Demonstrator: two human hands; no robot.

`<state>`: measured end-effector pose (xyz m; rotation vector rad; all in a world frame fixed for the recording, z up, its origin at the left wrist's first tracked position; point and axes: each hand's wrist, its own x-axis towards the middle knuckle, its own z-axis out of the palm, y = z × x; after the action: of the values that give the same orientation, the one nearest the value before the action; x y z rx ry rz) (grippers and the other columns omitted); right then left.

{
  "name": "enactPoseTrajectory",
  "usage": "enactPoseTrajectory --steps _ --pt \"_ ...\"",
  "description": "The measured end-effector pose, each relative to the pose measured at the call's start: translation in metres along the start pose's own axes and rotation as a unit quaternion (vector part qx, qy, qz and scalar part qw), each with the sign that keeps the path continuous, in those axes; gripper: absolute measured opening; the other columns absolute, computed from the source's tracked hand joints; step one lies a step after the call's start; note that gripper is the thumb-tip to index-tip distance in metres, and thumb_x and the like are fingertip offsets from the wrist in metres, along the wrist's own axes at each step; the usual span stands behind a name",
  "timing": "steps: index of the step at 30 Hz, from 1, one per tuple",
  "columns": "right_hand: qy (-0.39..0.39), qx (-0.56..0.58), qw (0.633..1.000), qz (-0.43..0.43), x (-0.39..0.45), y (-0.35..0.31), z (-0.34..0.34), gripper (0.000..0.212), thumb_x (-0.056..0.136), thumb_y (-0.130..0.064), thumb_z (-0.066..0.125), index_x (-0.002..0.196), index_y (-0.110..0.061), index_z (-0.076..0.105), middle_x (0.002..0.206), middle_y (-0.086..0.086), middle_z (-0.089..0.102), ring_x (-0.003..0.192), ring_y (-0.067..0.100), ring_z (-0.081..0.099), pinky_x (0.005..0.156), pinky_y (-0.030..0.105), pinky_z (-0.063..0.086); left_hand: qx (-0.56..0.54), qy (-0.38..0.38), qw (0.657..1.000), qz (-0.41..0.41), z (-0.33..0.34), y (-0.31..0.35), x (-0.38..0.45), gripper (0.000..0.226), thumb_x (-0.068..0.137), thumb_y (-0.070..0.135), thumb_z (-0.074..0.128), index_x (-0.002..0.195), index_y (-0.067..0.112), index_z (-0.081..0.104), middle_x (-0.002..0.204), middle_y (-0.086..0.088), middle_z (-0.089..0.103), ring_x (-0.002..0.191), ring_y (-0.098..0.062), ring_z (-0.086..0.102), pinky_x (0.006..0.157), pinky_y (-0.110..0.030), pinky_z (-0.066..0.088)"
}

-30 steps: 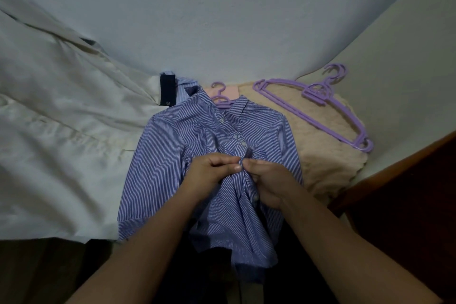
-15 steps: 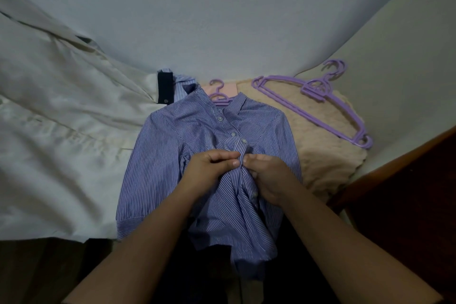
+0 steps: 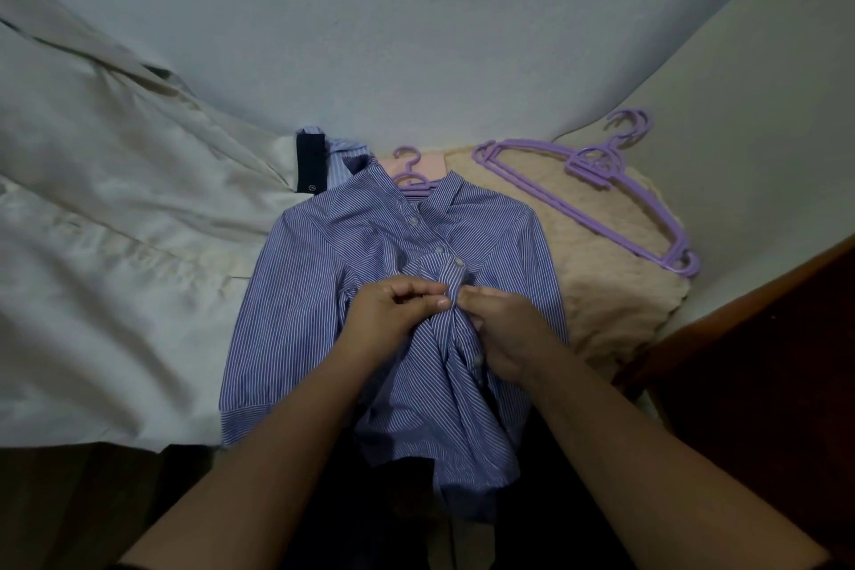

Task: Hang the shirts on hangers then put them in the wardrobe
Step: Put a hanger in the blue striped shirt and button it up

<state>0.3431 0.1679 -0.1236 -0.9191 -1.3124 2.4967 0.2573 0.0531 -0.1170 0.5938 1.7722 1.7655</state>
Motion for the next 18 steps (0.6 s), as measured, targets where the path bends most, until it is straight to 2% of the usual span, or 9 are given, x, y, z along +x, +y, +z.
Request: enactPoseTrajectory --steps 3,6,8,11,14,16,18 --pt "0.014 -0.048 0.998 -0.045 0.0004 -0.0030 0.0013 0.020 0.087 -0.011 0.060 0.093 0.005 0.069 0.088 0.021 0.071 0.078 0.025 0.070 0.066 0.030 0.056 0.011 0.027 0.999 0.013 -0.0001 -0.0004 0.0011 0.017 0.075 -0.004 0.073 0.085 0.010 0.072 0.080 -0.002 0.071 0.073 -0.001 0.067 0.067 -0.011 0.050" --pt "0.040 -0.130 0.986 -0.093 0.0006 -0.0015 0.0019 0.021 0.073 -0.026 0.074 0.085 -0.008 0.075 0.088 0.014 0.073 0.090 0.028 0.070 0.089 0.045 0.053 0.004 0.027 0.999 0.017 -0.0004 0.0001 0.0023 0.017 0.074 -0.005 0.073 0.086 0.008 0.072 0.080 -0.005 0.072 0.075 -0.006 0.070 0.068 -0.013 0.052" --pt "0.066 -0.138 0.982 -0.112 0.0005 0.0005 0.0026 0.005 0.077 -0.019 0.074 0.077 -0.015 0.075 0.086 0.011 0.074 0.090 0.028 0.070 0.092 0.049 0.052 -0.013 0.025 1.000 0.006 -0.0006 0.0002 0.0035 0.019 0.072 -0.006 0.073 0.085 0.009 0.073 0.079 -0.002 0.074 0.078 -0.009 0.071 0.071 -0.015 0.053" --pt "0.088 -0.150 0.977 -0.123 -0.0005 0.0006 0.0055 0.011 0.080 -0.014 0.072 0.070 -0.019 0.074 0.082 0.008 0.074 0.088 0.027 0.070 0.090 0.049 0.053 -0.016 0.019 1.000 -0.010 -0.0009 -0.0002 0.0036 0.022 0.073 -0.009 0.071 0.089 0.005 0.072 0.075 0.004 0.074 0.078 -0.007 0.071 0.071 -0.013 0.053" --pt "0.097 -0.171 0.968 -0.156 -0.0029 -0.0020 0.0083 0.014 0.081 -0.011 0.071 0.072 -0.022 0.072 0.075 0.001 0.074 0.081 0.017 0.071 0.082 0.035 0.056 -0.030 0.023 0.999 -0.021 -0.0010 0.0002 0.0026 0.027 0.073 -0.006 0.073 0.099 -0.001 0.070 0.076 0.004 0.074 0.078 -0.005 0.071 0.070 -0.013 0.053" --pt "0.097 -0.185 0.962 -0.178 -0.0027 -0.0039 0.0089 0.013 0.082 -0.010 0.070 0.076 -0.021 0.071 0.071 -0.005 0.072 0.074 0.007 0.069 0.072 0.022 0.053 -0.021 0.024 0.999 -0.022 -0.0028 -0.0008 0.0045 0.032 0.064 0.009 0.079 0.096 0.007 0.072 0.083 0.002 0.075 0.085 -0.008 0.071 0.076 -0.017 0.054" --pt "0.099 -0.174 0.961 -0.190 -0.0008 -0.0052 0.0093 0.009 0.081 -0.006 0.070 0.084 -0.015 0.070 0.071 -0.005 0.070 0.065 -0.001 0.066 0.065 0.014 0.050 0.001 0.022 0.999 -0.026 -0.0042 -0.0003 0.0057 0.035 0.057 0.019 0.081 0.091 0.016 0.074 0.089 0.000 0.075 0.091 -0.011 0.071 0.082 -0.020 0.055"
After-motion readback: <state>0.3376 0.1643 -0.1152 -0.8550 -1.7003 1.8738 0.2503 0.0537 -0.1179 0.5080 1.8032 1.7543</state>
